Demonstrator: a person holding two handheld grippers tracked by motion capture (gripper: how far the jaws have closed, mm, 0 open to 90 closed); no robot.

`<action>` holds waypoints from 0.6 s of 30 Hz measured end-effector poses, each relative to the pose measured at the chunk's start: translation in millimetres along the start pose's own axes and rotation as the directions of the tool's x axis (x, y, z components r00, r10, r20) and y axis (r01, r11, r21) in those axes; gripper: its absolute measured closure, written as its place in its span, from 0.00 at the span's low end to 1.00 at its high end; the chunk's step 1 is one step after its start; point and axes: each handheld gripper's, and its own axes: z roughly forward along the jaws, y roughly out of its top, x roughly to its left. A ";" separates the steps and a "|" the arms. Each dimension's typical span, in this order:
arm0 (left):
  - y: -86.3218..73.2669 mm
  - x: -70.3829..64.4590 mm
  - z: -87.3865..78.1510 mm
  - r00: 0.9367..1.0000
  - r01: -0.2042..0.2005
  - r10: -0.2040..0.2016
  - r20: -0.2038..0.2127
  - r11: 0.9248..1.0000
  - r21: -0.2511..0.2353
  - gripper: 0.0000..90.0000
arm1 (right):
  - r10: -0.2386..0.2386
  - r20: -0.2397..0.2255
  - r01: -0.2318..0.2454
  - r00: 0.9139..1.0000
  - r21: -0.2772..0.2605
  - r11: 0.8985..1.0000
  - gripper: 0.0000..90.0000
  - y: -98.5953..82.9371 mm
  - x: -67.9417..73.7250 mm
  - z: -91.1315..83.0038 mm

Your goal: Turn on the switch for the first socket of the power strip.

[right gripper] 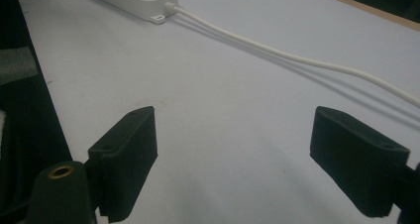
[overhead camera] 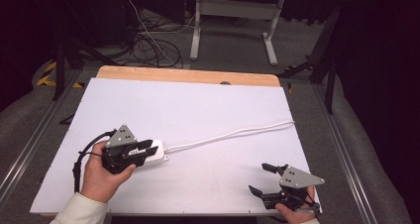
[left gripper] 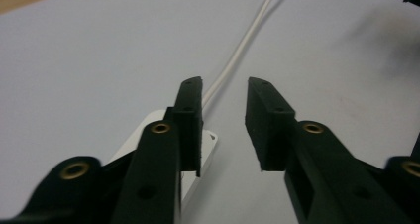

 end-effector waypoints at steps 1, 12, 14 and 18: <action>0.0 -0.1 -1.6 1.000 -0.008 0.008 -0.010 1.000 -0.013 0.68 | 0.000 0.000 0.000 1.000 0.000 1.000 0.21 0.1 0.0 0.0; -4.2 -3.6 -17.9 0.998 -0.056 0.060 0.028 0.992 -0.109 0.36 | 0.000 -0.001 0.000 1.000 -0.003 1.000 0.21 0.1 0.3 -0.2; -6.5 -4.9 -20.0 0.997 -0.066 0.071 0.035 0.991 -0.120 0.30 | 0.001 0.000 -0.001 1.000 -0.005 1.000 0.21 0.1 0.3 -0.7; -15.2 -5.2 -24.3 0.994 -0.102 0.106 0.028 0.988 -0.118 0.18 | 0.000 0.001 0.000 1.000 -0.004 1.000 0.21 0.1 0.2 -0.8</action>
